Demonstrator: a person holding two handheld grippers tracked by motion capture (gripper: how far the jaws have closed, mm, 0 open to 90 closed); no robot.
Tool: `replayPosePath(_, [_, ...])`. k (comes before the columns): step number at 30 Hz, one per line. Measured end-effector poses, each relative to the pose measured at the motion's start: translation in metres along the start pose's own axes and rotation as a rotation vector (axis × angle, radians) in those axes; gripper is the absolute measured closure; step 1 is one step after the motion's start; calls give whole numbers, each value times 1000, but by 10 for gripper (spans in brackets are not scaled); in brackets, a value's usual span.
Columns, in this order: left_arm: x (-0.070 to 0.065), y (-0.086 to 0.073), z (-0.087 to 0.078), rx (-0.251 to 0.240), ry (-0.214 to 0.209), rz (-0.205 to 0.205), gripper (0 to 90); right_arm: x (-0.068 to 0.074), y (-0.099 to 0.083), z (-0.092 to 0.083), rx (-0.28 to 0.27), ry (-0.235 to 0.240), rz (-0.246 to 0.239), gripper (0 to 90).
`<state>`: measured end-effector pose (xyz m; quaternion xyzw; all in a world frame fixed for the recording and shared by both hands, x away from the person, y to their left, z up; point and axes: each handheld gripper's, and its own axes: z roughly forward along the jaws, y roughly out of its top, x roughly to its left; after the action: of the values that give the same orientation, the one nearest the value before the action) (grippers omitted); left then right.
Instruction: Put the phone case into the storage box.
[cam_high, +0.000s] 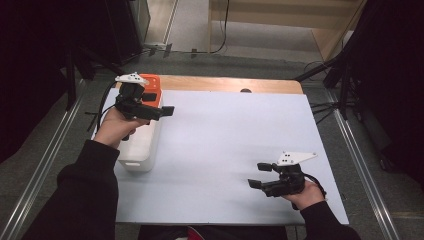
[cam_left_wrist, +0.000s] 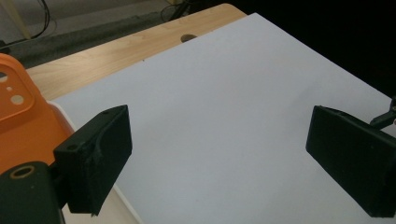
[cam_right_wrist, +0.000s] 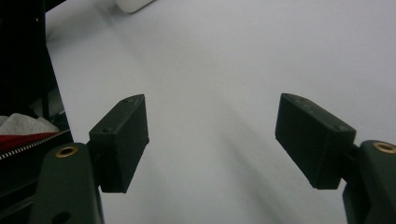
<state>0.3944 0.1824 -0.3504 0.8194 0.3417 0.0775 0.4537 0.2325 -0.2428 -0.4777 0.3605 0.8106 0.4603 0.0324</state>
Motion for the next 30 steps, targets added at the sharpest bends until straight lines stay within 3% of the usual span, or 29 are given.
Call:
replayPosePath(14, [-12,-12,4,5,-21,36,71,0,0,0,0,1,1,247])
replayPosePath(30, [-21,-30,3,-14,-44,30,71,1,0,0,-1,3,1,247])
